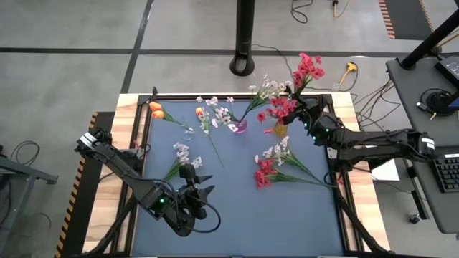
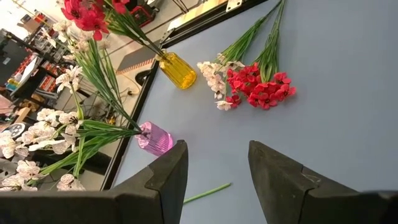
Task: Sort flowers into vase by color
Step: Put the red flowers into the yellow vase
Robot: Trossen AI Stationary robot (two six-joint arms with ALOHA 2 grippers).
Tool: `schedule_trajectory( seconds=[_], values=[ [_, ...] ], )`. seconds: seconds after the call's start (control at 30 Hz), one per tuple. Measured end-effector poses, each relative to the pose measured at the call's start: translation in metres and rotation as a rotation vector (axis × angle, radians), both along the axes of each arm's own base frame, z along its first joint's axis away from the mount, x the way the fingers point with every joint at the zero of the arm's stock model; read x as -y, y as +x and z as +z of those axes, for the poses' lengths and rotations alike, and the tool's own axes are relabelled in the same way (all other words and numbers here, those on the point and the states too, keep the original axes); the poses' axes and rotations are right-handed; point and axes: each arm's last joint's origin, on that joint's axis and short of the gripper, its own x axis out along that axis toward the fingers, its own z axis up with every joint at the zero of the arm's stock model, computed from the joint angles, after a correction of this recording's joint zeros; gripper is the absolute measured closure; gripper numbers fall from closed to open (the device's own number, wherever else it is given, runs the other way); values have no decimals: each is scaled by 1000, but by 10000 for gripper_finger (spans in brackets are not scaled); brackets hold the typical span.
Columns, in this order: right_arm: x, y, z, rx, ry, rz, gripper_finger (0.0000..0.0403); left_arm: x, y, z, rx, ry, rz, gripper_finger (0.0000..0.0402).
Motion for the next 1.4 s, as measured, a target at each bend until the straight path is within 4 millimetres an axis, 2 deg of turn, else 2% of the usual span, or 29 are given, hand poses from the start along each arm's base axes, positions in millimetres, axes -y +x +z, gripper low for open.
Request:
schedule_trajectory(
  seconds=[0.27, 0.6, 1.13, 1.4],
  values=[
    [0, 0, 0, 1, 0, 0, 374, 0, 0, 0, 0, 0, 0, 249],
    [0, 0, -2, -20, 7, 0, 305, 0, 0, 0, 0, 0, 0, 249],
    [0, 0, -15, -60, 100, 1, 219, 0, 0, 0, 0, 0, 0, 249],
    [0, 0, -14, -64, 99, 5, 187, 0, 0, 0, 0, 0, 0, 249]
  ],
)
